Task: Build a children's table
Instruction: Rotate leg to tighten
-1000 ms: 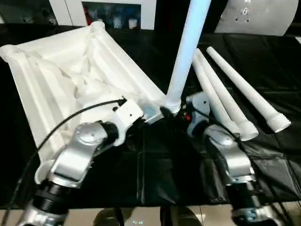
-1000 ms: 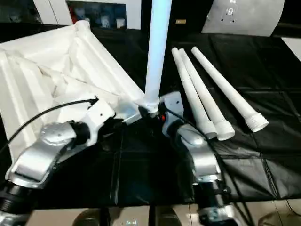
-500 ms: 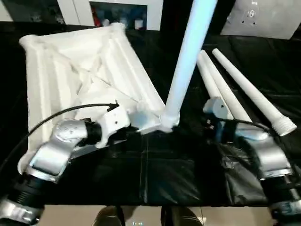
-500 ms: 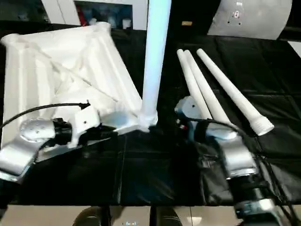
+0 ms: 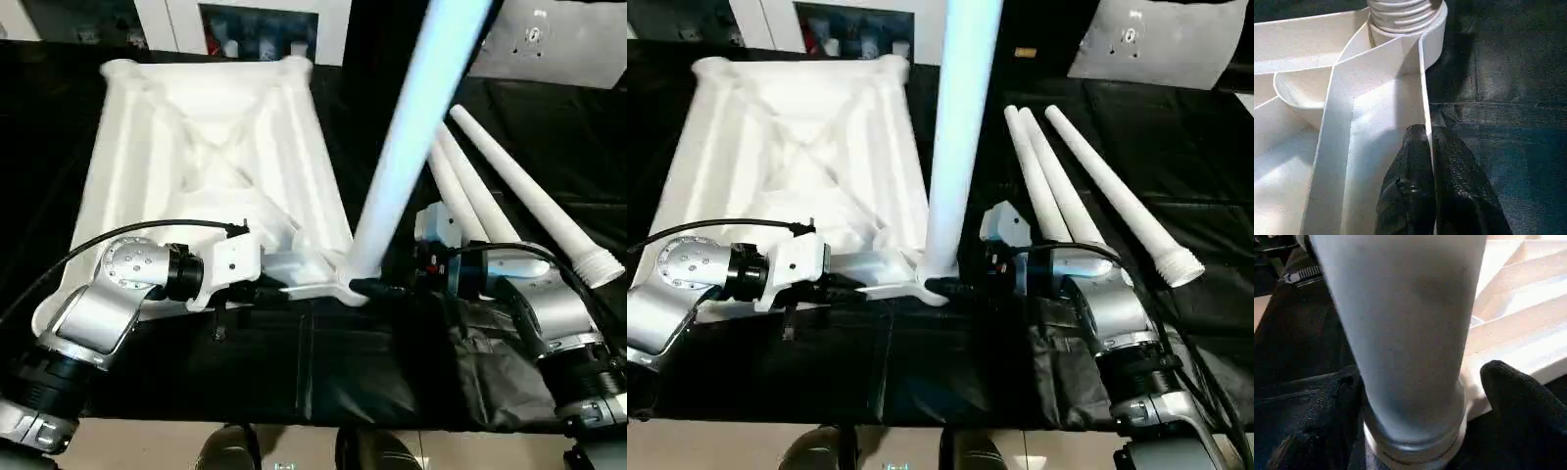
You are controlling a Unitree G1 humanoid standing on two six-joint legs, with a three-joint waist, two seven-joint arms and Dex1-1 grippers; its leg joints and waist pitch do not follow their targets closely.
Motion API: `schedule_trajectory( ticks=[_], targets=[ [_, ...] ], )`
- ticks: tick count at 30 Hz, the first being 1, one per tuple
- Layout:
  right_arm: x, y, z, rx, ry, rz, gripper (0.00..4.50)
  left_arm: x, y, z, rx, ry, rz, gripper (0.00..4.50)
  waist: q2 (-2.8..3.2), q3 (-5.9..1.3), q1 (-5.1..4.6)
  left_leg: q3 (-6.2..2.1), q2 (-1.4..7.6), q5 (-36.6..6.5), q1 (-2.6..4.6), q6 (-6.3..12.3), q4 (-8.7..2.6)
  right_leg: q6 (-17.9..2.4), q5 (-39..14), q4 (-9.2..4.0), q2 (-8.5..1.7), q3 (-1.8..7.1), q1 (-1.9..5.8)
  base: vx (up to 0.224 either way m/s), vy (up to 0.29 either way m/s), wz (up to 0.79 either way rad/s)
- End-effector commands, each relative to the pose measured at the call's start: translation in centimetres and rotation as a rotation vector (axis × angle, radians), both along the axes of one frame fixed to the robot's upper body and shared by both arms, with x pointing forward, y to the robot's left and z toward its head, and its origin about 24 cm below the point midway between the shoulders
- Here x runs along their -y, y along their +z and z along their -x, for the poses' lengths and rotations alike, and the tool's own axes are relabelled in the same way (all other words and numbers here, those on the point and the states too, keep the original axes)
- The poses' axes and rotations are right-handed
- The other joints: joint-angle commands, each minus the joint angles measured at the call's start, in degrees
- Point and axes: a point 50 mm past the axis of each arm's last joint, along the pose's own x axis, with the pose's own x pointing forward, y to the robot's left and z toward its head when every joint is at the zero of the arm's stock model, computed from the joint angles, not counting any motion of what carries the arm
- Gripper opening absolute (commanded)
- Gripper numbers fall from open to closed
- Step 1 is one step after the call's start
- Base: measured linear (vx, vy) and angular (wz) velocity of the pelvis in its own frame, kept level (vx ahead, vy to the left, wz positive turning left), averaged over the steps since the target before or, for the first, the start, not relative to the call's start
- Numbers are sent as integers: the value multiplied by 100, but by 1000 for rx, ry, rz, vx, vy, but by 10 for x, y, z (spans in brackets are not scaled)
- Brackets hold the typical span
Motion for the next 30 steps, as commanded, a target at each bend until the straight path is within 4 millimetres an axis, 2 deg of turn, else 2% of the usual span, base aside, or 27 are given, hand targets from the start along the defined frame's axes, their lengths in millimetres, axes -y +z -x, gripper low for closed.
schedule_trajectory(
  ticks=[1,4,7,8,9,15,16,17,19,20,21,22,23,24,25,26,30],
  targets=[
    [1,0,-1,-4,-1,0,363,7,-10,7,-42,-78,-49,0,11,-427,-33,-128,396,-269,154,702,-350,-1737,-194,-270,-477,258,270,0,0,0],
    [0,-1,-1,-11,10,-1,331,6,-9,5,-40,-83,-51,0,0,-406,-34,-127,391,-340,151,680,-357,-1705,-350,-294,-481,261,260,0,0,0],
    [-2,-2,-1,-21,27,-1,319,5,-9,5,-39,-90,-57,0,1,-398,-34,-131,398,-435,159,624,-368,-1668,-533,-313,-485,262,254,0,0,0],
    [-2,-3,0,-25,32,1,294,5,-9,5,-40,-90,-57,0,0,-395,-35,-131,398,-435,162,609,-371,-1659,-539,-312,-482,262,250,0,0,0],
    [-2,-3,0,-25,32,1,288,5,-9,5,-40,-90,-57,0,0,-399,-38,-133,398,-416,161,608,-371,-1657,-517,-308,-482,262,253,0,0,0],
    [-6,-8,3,-48,26,-1,270,4,-10,5,-48,-56,-37,0,-4,-388,-40,-131,396,-460,159,589,-378,-1646,-593,-322,-485,265,246,0,0,0],
    [-10,-10,5,-56,7,-12,270,5,-8,4,-44,-27,-17,0,-4,-385,-44,-129,394,-458,155,576,-380,-1642,-599,-321,-483,267,248,0,0,0],
    [-15,-12,6,-60,-25,-35,269,7,-6,3,-32,15,7,0,22,-365,-44,-135,401,-508,152,538,-394,-1631,-655,-335,-486,270,240,0,0,0],
    [-21,-14,6,-59,-79,-62,269,11,-5,2,-23,68,31,0,13,-358,-56,-148,404,-622,157,469,-410,-1613,-809,-353,-489,264,235,0,0,0],
    [-25,-15,5,-51,-125,-75,269,14,-4,1,-16,105,48,0,29,-346,-66,-147,410,-691,154,434,-421,-1600,-908,-365,-500,272,225,0,0,0],
    [-31,-16,4,-47,-184,-94,269,19,-2,-1,-11,160,81,0,46,-320,-77,-171,405,-925,164,284,-446,-1498,-1356,-420,-506,268,211,0,0,0],
    [-41,-17,1,-47,-268,-128,269,28,0,-3,4,231,119,0,39,-323,-102,-164,417,-965,162,203,-458,-1478,-1432,-415,-506,276,214,0,0,0],
    [-52,-19,-1,-57,-366,-166,269,39,4,-6,25,315,159,0,28,-299,-133,-195,411,-1076,124,68,-483,-1418,-1721,-437,-516,273,220,0,0,0],
    [-56,-19,-2,-65,-405,-183,269,44,5,-7,25,352,182,0,34,-301,-143,-217,411,-1174,140,-15,-497,-1304,-2001,-474,-535,272,208,0,0,0],
    [-63,-19,-4,-71,-459,-205,269,53,7,-9,29,400,215,0,31,-303,-167,-211,403,-1163,138,-55,-494,-1278,-2001,-469,-523,275,205,0,0,0],
    [-67,-20,-5,-75,-494,-217,268,58,8,-10,31,430,234,0,16,-310,-182,-204,402,-1195,154,-77,-489,-1233,-2018,-498,-519,283,182,0,0,0],
    [-84,-21,-6,-120,-648,-282,268,84,12,-15,56,542,306,0,-1,-312,-208,-180,378,-1010,136,80,-475,-1154,-1553,-498,-485,296,174,0,0,0]
  ],
)
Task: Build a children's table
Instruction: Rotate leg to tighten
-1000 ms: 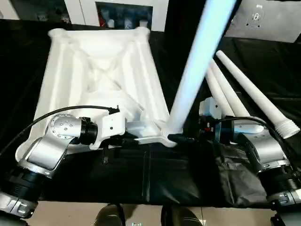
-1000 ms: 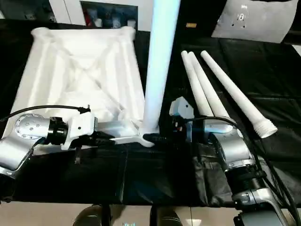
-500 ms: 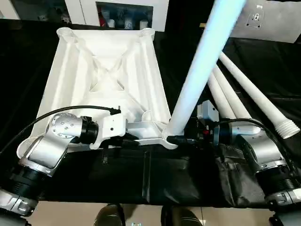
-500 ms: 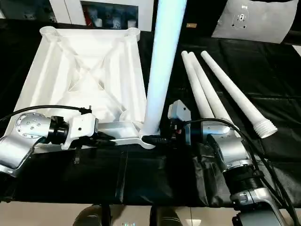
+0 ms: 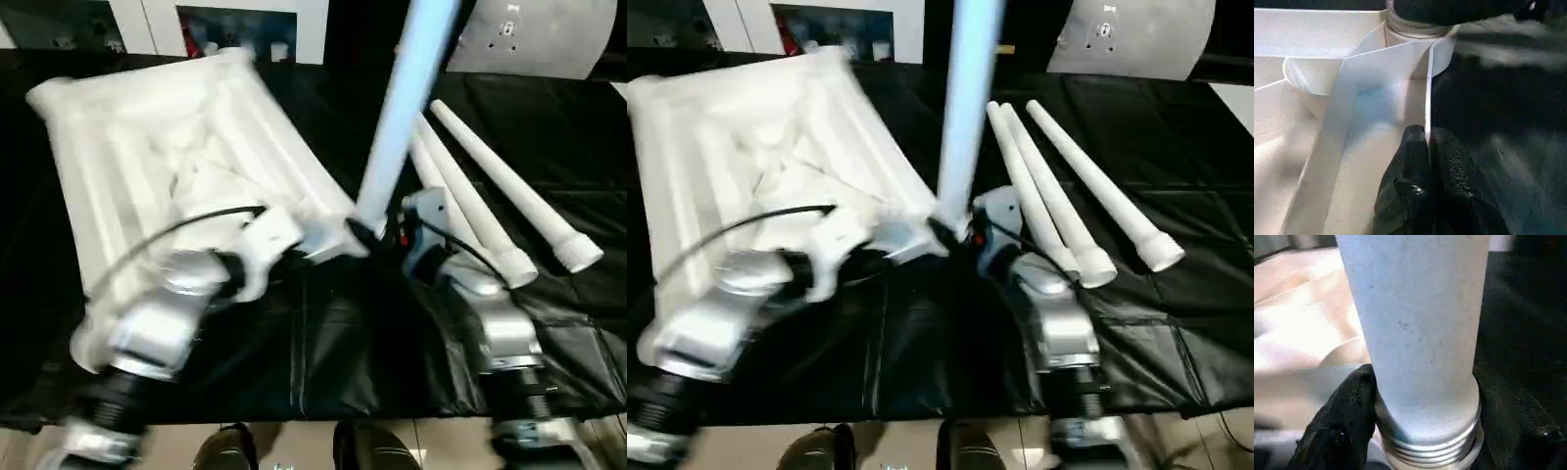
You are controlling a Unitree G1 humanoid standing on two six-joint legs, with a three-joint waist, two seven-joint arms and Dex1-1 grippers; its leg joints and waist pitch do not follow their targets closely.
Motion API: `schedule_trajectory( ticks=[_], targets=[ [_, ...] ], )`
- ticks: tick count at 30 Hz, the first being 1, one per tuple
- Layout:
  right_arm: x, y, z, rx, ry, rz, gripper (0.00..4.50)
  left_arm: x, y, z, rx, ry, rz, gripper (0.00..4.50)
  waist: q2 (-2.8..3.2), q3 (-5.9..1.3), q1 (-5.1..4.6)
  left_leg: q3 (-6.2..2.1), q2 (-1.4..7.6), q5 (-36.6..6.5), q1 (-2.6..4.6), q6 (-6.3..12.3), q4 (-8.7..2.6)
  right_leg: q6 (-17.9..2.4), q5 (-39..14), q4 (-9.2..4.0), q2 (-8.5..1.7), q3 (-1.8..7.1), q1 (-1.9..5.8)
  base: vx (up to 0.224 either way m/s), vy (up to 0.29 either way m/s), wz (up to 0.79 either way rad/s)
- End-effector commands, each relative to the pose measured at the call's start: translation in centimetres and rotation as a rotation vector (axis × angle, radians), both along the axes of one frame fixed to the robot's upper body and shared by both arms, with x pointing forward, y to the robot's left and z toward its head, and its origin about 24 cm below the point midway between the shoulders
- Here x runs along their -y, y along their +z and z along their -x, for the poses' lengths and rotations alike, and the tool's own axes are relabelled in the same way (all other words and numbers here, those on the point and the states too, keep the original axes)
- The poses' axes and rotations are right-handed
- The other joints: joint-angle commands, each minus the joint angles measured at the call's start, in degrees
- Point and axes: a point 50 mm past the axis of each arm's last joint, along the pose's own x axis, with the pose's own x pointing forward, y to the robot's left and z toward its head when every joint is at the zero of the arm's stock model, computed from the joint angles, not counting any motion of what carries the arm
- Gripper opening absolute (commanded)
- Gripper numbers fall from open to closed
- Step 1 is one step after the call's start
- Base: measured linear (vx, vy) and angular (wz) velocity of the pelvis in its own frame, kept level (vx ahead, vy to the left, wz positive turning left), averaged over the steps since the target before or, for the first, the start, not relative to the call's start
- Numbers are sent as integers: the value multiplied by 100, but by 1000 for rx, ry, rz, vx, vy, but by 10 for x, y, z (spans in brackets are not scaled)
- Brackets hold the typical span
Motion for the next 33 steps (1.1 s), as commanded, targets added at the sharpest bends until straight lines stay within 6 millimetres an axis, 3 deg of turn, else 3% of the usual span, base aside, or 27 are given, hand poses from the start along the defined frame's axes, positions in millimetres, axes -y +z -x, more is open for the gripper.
schedule_trajectory(
  ticks=[1,3,5,8,11,12,13,14,17,21,25,28,33],
  targets=[
    [-46,-9,15,-58,173,-41,268,26,17,-3,87,3,73,0,-29,-342,22,-178,363,-868,118,214,-435,-1089,-1370,-442,-472,285,202,0,0,0],
    [-51,-10,15,-63,120,-43,268,37,17,-3,94,5,86,0,-7,-335,32,-156,362,-689,120,336,-426,-1105,-1010,-423,-455,290,181,0,0,0],
    [-49,-9,12,-44,53,-57,268,44,16,-1,103,-25,63,0,-15,-371,69,-149,344,-358,108,489,-401,-1129,-469,-358,-442,283,218,0,0,0],
    [-44,-9,11,-35,35,-55,337,39,15,-1,96,-30,38,0,-7,-376,102,-143,345,-150,97,640,-387,-1247,74,-303,-430,268,241,0,0,0],
    [-29,-9,8,-31,15,-46,350,26,10,1,83,-44,-19,0,-2,-349,93,-150,348,-378,85,633,-406,-1250,-223,-338,-440,259,240,0,0,0],
    [-26,-9,8,-26,17,-43,376,23,9,1,79,-49,-28,0,2,-339,89,-151,355,-522,99,583,-417,-1219,-456,-365,-442,262,229,0,0,0],
    [-17,-7,7,-14,26,-30,376,15,7,2,74,-73,-47,0,68,-337,102,-164,360,-574,106,542,-423,-1215,-540,-368,-450,261,222,0,0,0],
    [-12,-6,7,-7,31,-21,389,11,5,3,72,-89,-59,0,27,-336,81,-168,357,-647,94,502,-433,-1181,-616,-380,-438,255,241,0,0,0],
    [1,-1,7,25,68,-6,420,1,2,4,68,-128,-83,0,39,-352,70,-161,359,-501,93,517,-416,-1257,-331,-348,-446,266,249,0,0,0],
    [15,5,8,63,170,32,447,-11,-1,6,56,-179,-103,0,41,-396,82,-133,355,25,80,769,-354,-1496,608,-240,-425,267,265,0,0,0],
    [39,15,12,84,398,136,447,-31,-5,14,10,-346,-154,0,28,-370,113,-129,358,-114,84,896,-351,-1534,486,-247,-426,258,280,0,0,0],
    [44,18,15,84,494,171,447,-36,-5,17,-7,-408,-170,0,41,-357,115,-138,377,-307,104,879,-359,-1592,62,-282,-438,238,250,0,0,0],
    [47,20,16,81,581,212,447,-40,-4,18,-23,-464,-172,0,34,-369,137,-124,388,-211,116,840,-348,-1680,88,-254,-449,251,246,0,0,0]
  ],
)
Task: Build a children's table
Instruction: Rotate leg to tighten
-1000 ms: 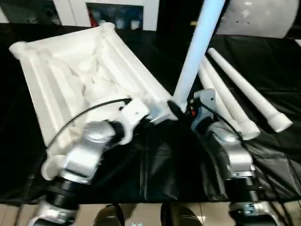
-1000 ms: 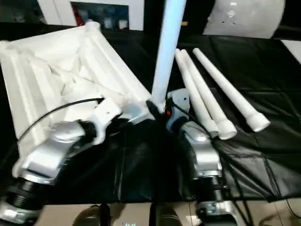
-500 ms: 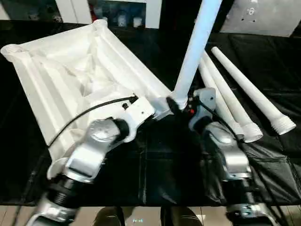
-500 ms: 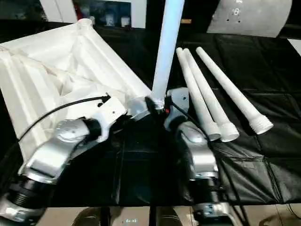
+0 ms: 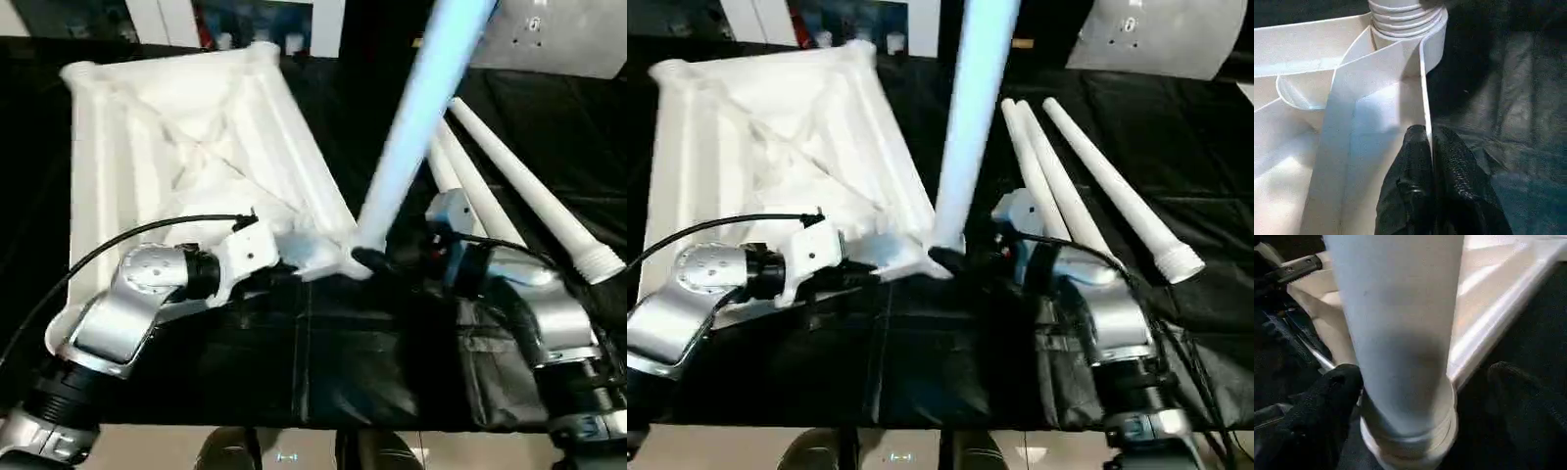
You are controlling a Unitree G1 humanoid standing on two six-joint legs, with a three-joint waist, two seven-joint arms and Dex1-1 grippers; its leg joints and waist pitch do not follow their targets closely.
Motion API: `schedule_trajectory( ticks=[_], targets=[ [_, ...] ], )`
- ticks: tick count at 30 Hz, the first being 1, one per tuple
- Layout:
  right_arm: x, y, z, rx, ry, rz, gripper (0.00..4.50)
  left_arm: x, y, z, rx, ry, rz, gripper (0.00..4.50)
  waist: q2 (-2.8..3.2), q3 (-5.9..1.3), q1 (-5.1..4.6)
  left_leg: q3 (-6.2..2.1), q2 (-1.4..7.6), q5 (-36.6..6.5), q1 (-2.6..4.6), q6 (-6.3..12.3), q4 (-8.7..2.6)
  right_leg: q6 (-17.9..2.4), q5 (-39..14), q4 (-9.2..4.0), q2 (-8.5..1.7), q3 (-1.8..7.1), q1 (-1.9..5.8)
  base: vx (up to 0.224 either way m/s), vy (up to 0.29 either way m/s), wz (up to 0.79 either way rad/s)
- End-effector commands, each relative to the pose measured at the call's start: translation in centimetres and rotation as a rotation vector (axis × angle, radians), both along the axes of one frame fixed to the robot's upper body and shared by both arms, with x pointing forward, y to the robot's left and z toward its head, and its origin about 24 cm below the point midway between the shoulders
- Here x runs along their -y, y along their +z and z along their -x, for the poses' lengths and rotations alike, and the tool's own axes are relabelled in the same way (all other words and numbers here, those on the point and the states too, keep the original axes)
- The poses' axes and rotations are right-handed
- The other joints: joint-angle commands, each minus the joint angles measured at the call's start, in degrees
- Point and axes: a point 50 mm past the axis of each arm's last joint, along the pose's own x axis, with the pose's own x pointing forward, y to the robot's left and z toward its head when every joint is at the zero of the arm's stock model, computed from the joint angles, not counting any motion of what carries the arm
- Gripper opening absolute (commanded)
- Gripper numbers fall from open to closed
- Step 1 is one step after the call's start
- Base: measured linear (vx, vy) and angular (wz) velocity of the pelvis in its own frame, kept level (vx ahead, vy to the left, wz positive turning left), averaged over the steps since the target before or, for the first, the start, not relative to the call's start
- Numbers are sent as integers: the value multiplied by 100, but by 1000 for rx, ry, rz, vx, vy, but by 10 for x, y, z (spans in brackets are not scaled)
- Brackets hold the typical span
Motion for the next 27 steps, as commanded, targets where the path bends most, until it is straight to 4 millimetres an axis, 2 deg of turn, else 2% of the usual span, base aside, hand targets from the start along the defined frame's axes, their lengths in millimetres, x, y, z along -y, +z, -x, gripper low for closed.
schedule_trajectory(
  ticks=[1,2,5,6,9,17,18,21,27],
  targets=[
    [3,0,2,1,129,72,447,-1,-10,6,-70,-127,-65,0,26,-381,-16,-129,385,-217,175,808,-316,-1707,109,-277,-459,262,329,0,0,0],
    [3,0,2,-1,155,85,447,-3,-9,5,-72,-139,-73,0,5,-385,-22,-131,362,-278,174,837,-307,-1704,-5,-286,-449,249,331,0,0,0],
    [3,0,2,-7,188,104,447,-5,-9,3,-68,-154,-93,0,-2,-376,-19,-127,378,-298,168,826,-306,-1690,-83,-285,-471,268,330,0,0,0],
    [2,0,2,-12,204,108,419,-6,-8,3,-67,-159,-98,0,-5,-377,-20,-127,378,-268,166,824,-303,-1701,-68,-282,-467,266,329,0,0,0],
    [0,-1,2,-23,252,124,400,-8,-6,0,-62,-171,-105,0,-24,-378,-22,-127,387,-239,165,838,-300,-1713,-53,-273,-467,263,326,0,0,0],
    [-2,-2,0,-23,294,113,323,-12,-7,-1,-62,-194,-110,0,-18,-387,-12,-123,390,-141,165,878,-285,-1782,80,-245,-470,261,326,0,0,0],
    [-3,-2,0,-24,298,113,317,-13,-7,-2,-62,-196,-110,0,-36,-390,-10,-122,386,-145,161,884,-282,-1784,46,-247,-468,257,329,0,0,0],
    [-4,-3,1,-26,310,112,283,-13,-8,-1,-66,-199,-113,0,-29,-383,-13,-126,395,-252,163,835,-294,-1755,-150,-266,-476,257,325,0,0,0],
    [-7,-7,4,-42,322,95,269,-14,-11,0,-75,-195,-110,0,-25,-404,-12,-124,390,-177,160,841,-285,-1768,-43,-247,-471,258,329,0,0,0]
  ],
)
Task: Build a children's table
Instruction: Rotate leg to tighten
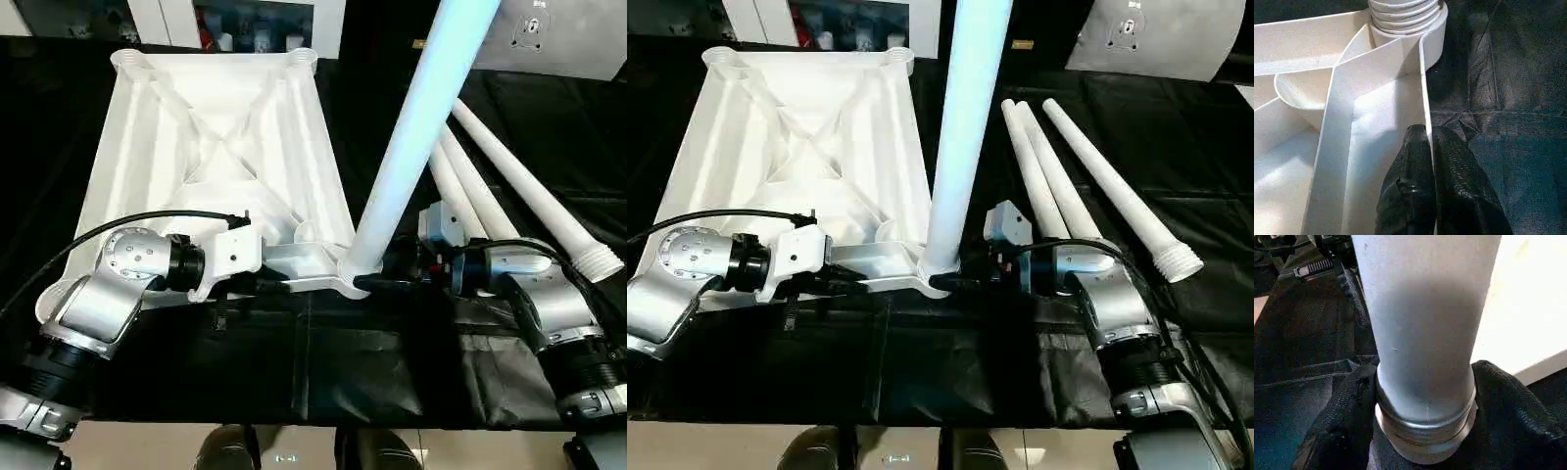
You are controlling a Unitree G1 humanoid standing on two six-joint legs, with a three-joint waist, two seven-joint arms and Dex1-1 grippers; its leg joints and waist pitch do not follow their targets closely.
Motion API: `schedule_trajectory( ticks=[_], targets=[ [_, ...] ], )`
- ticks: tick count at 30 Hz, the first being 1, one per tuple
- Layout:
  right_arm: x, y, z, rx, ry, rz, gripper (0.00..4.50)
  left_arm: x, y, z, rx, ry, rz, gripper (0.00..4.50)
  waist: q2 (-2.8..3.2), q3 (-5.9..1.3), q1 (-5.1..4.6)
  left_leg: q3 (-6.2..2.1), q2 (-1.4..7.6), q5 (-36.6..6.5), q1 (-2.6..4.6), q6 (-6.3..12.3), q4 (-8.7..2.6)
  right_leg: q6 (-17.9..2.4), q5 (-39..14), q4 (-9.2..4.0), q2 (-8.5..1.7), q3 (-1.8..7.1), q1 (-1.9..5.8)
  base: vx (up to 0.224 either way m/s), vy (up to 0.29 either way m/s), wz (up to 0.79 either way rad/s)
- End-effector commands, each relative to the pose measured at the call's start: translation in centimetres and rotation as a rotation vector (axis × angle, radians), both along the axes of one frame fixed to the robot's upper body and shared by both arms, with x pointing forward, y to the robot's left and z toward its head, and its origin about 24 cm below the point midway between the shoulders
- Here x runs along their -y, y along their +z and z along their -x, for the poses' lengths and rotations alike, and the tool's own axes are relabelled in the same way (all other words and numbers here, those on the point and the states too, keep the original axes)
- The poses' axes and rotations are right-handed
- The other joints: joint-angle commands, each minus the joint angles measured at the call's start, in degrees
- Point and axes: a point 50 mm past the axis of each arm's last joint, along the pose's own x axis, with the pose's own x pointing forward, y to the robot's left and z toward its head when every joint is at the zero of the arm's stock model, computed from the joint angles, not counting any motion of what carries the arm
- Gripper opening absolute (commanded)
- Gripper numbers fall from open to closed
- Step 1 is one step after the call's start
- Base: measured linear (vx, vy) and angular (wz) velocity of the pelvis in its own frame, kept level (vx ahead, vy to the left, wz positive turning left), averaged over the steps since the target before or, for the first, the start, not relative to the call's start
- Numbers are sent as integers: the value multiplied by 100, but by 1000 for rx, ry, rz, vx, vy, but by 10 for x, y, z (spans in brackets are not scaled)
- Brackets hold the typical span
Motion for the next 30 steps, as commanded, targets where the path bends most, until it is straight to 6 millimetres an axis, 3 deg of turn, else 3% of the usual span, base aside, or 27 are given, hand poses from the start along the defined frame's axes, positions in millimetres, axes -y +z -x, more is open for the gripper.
schedule_trajectory(
  ticks=[1,3,4,6,8,9,11,16,18,21,22,24,26,29,30],
  targets=[
    [-8,-6,5,-26,30,-10,269,4,-15,7,-61,-25,-35,0,-5,-415,-7,-123,383,-164,166,835,-315,-1769,-21,-275,-470,258,333,0,0,0],
    [-11,-8,7,-36,8,-29,267,6,-15,8,-60,0,-19,0,-7,-404,-4,-123,390,-187,161,825,-321,-1769,-37,-282,-477,265,334,0,0,0],
    [-21,-13,9,-42,-80,-59,267,15,-13,5,-49,95,27,0,-7,-397,-9,-125,389,-227,157,812,-324,-1765,-112,-295,-480,263,328,0,0,0],
    [-31,-16,9,-34,-155,-90,267,24,-10,4,-46,167,89,0,6,-377,-18,-129,415,-366,158,658,-357,-1744,-338,-322,-484,268,321,0,0,0],
    [-46,-18,8,-45,-273,-150,267,40,-5,1,-32,241,153,0,-22,-344,-39,-150,386,-911,170,354,-398,-1525,-1439,-446,-495,271,295,0,0,0],
    [-50,-19,8,-53,-307,-165,267,45,-3,0,-28,259,168,0,-30,-333,-60,-189,382,-1022,139,207,-426,-1352,-1882,-472,-519,270,316,0,0,0],
    [-61,-20,8,-53,-374,-199,267,58,-1,-2,-13,304,201,0,-33,-328,-73,-199,375,-1202,161,107,-438,-1118,-2321,-532,-519,278,273,-25,3,-3],
    [-84,-23,5,-79,-580,-278,266,91,3,-9,17,431,285,0,-35,-349,-89,-181,357,-1132,169,126,-438,-997,-2020,-541,-482,292,233,0,0,0],
    [-88,-23,1,-104,-700,-311,266,101,6,-13,39,493,305,0,-3,-373,-82,-173,353,-933,159,163,-428,-1019,-1550,-499,-465,295,242,0,0,0],
    [-88,-21,-3,-84,-809,-325,266,112,9,-11,34,486,325,0,-8,-419,-54,-152,336,-601,165,308,-396,-1082,-806,-435,-428,279,255,17,2,2],
    [-86,-19,-4,-56,-815,-323,266,112,9,-9,35,458,314,0,5,-421,-44,-147,332,-527,163,353,-390,-1112,-640,-423,-422,279,254,0,0,0],
    [-77,-19,-4,-23,-797,-318,322,103,5,-8,38,424,277,0,17,-443,-31,-140,322,-296,143,496,-370,-1216,-89,-366,-418,276,295,0,0,0],
    [-74,-19,-4,-13,-789,-309,339,99,4,-8,39,419,266,0,9,-440,-31,-134,314,-189,122,646,-357,-1302,277,-340,-422,270,325,0,0,0],
    [-43,-20,-5,43,-749,-252,362,72,-7,-5,23,400,187,0,15,-415,-26,-144,327,-441,130,634,-370,-1304,-129,-388,-436,258,340,0,0,0],
    [-42,-20,-5,44,-748,-251,375,72,-7,-5,23,400,186,0,7,-400,-39,-136,329,-514,126,620,-375,-1301,-253,-400,-433,262,330,0,0,0]
  ],
)
